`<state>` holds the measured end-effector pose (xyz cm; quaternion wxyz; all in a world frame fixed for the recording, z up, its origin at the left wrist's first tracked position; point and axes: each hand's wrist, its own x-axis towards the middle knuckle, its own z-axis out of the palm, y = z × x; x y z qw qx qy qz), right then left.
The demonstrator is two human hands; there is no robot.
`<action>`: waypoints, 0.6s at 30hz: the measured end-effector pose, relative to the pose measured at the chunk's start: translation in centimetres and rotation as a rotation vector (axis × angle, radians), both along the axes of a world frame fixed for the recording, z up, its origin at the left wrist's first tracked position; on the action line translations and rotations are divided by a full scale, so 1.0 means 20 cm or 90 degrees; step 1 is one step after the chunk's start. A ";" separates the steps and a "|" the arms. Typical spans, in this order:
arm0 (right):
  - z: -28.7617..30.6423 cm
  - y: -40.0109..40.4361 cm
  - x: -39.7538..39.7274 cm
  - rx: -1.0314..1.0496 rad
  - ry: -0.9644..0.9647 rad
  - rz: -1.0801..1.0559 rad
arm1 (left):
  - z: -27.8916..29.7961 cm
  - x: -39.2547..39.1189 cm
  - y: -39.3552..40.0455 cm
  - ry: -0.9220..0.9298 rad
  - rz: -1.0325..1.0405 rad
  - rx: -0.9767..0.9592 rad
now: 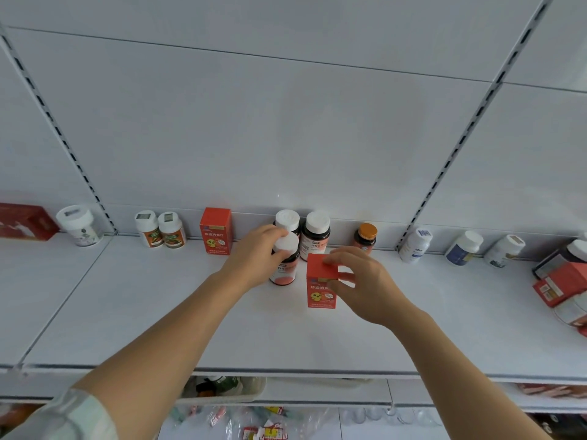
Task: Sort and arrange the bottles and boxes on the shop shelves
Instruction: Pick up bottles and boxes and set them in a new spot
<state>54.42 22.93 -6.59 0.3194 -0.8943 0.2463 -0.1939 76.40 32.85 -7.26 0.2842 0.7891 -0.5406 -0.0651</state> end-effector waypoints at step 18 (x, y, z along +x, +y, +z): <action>-0.01 0.16 0.25 -0.096 -0.074 0.083 | 0.01 0.11 0.39 -0.182 0.097 -0.071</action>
